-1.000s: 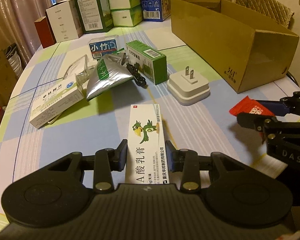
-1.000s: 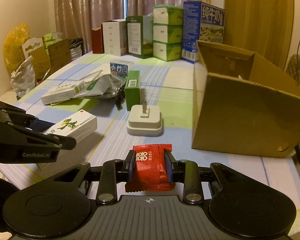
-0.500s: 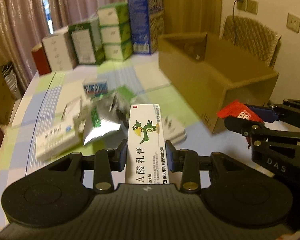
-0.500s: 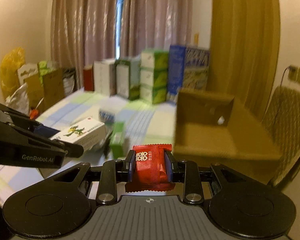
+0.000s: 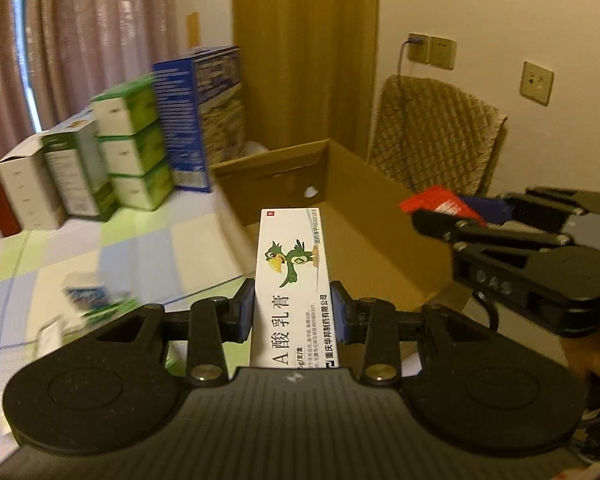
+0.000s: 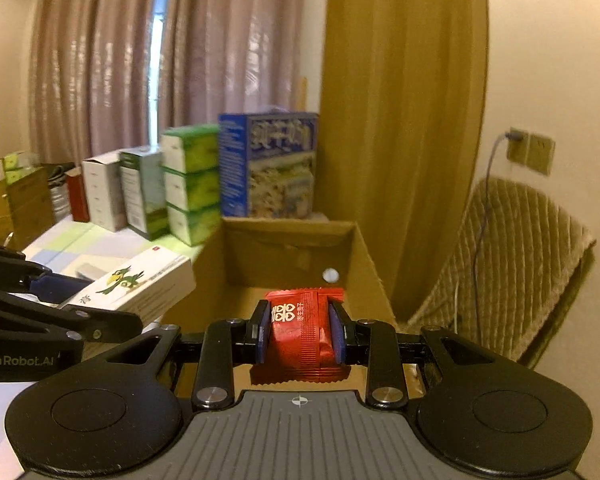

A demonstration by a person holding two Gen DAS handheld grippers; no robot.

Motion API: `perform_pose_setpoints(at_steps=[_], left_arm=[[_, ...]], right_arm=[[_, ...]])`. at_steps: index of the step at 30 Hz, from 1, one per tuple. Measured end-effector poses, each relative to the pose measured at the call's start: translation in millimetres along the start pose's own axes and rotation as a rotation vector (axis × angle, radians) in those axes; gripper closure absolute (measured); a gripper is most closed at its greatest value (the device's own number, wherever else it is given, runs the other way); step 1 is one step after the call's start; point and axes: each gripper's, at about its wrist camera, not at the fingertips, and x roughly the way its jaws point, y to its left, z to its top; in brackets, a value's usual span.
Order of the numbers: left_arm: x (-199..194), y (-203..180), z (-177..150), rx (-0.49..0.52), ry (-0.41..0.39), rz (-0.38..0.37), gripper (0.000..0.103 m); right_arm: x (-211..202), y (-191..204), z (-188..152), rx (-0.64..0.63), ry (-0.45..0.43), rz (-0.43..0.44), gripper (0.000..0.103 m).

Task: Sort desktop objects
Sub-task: 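Carry both held items over the cardboard box and open both tools, then withdraw both tools from the cardboard box back over the table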

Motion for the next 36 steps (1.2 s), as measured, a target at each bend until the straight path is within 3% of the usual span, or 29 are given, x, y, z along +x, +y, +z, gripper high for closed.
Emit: perform_pose_setpoints(at_steps=[12, 15, 21, 23, 24, 25, 36], left_arm=[[78, -21, 12, 0.022, 0.051, -0.046, 0.070], [81, -16, 11, 0.015, 0.041, -0.029, 0.062], [56, 0, 7, -0.031, -0.001, -0.010, 0.062], [44, 6, 5, -0.046, -0.018, 0.005, 0.060], [38, 9, 3, -0.058, -0.026, 0.011, 0.060], [32, 13, 2, -0.071, -0.032, 0.017, 0.059], [-37, 49, -44, -0.178, -0.016, 0.119, 0.042]], right_arm=[[39, -32, -17, 0.067, 0.056, 0.002, 0.075], [44, -31, -18, 0.066, 0.064, 0.007, 0.075], [46, -29, -18, 0.075, 0.056, 0.005, 0.074], [45, -28, -17, 0.084, 0.053, 0.019, 0.059], [45, -28, -16, 0.086, 0.050, 0.021, 0.043], [42, -27, -16, 0.089, 0.043, 0.021, 0.039], [-25, 5, -17, 0.132, -0.024, 0.053, 0.034]])
